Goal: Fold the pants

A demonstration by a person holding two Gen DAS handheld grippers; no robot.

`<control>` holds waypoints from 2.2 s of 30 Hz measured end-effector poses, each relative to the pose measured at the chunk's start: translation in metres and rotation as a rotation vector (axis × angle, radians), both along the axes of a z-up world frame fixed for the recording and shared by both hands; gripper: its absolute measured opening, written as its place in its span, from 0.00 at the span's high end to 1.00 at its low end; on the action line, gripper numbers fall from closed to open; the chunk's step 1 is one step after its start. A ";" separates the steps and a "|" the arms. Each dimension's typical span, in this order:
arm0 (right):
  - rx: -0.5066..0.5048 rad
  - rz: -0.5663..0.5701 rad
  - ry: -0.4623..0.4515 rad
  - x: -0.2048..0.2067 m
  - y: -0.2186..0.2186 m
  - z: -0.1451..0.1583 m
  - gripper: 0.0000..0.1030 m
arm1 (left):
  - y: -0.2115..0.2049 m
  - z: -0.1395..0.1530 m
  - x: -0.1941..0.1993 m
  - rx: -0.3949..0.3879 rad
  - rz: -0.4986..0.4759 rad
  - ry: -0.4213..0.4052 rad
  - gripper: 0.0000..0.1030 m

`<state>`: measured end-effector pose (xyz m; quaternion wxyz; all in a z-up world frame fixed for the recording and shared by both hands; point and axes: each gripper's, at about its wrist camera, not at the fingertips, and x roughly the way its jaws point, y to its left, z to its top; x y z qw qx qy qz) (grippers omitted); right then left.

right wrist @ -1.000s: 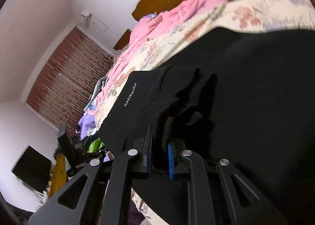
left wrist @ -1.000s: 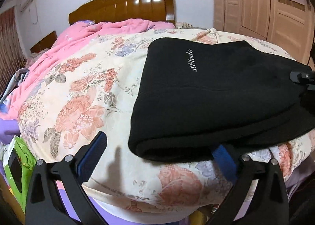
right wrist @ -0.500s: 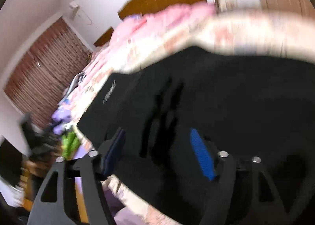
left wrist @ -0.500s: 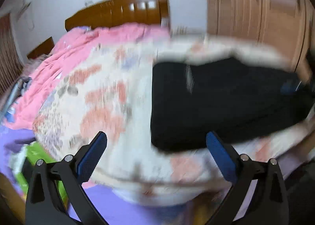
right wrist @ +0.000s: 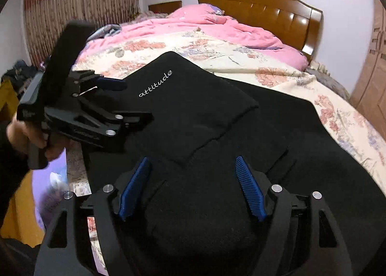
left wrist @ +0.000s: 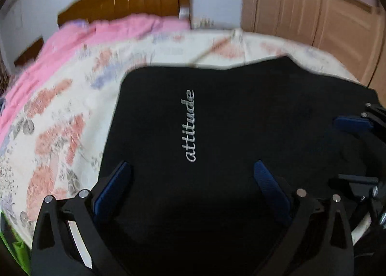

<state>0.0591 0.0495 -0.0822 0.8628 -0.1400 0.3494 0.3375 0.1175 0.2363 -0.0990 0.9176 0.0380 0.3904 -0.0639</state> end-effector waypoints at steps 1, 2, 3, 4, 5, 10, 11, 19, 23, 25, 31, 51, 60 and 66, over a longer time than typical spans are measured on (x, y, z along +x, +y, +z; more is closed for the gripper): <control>-0.003 -0.001 0.002 0.001 0.001 -0.001 0.28 | 0.001 0.004 0.002 -0.003 0.005 0.027 0.01; -0.007 -0.002 0.000 0.003 0.003 0.000 0.27 | 0.002 0.009 0.002 0.007 0.022 0.034 0.02; 0.000 -0.006 0.002 0.007 0.000 -0.002 0.25 | 0.002 0.019 -0.002 0.013 0.039 0.018 0.02; 0.016 -0.009 0.008 0.009 -0.002 -0.004 0.24 | 0.001 0.035 -0.004 -0.002 0.042 -0.025 0.02; 0.028 -0.010 0.014 0.005 -0.001 -0.002 0.24 | 0.000 0.057 -0.007 -0.047 0.028 -0.083 0.02; 0.035 -0.010 0.017 0.006 -0.001 0.002 0.23 | -0.014 0.079 0.046 0.038 0.023 -0.130 0.02; 0.038 -0.009 0.019 0.007 -0.001 0.001 0.23 | -0.015 0.062 0.070 0.074 0.033 -0.063 0.02; 0.090 -0.013 0.102 0.013 -0.008 0.013 0.22 | 0.021 0.014 0.103 -0.035 0.140 0.069 0.01; 0.116 -0.064 0.006 0.026 -0.025 0.050 0.20 | 0.030 0.012 0.105 -0.074 0.169 0.078 0.01; 0.087 -0.092 0.018 0.046 -0.025 0.049 0.20 | 0.030 0.013 0.102 -0.077 0.178 0.069 0.01; -0.004 -0.125 0.106 0.094 -0.008 0.005 0.19 | 0.026 0.021 0.091 -0.021 0.218 0.000 0.01; -0.012 -0.266 0.109 0.161 -0.004 -0.006 0.16 | 0.032 0.025 0.085 -0.059 0.220 -0.033 0.02; 0.145 -0.256 -0.011 0.133 -0.006 0.061 0.16 | 0.034 0.064 0.016 -0.110 0.230 -0.271 0.02; 0.143 -0.033 0.001 0.130 0.062 0.081 0.15 | 0.040 0.063 -0.075 -0.148 0.209 -0.313 0.02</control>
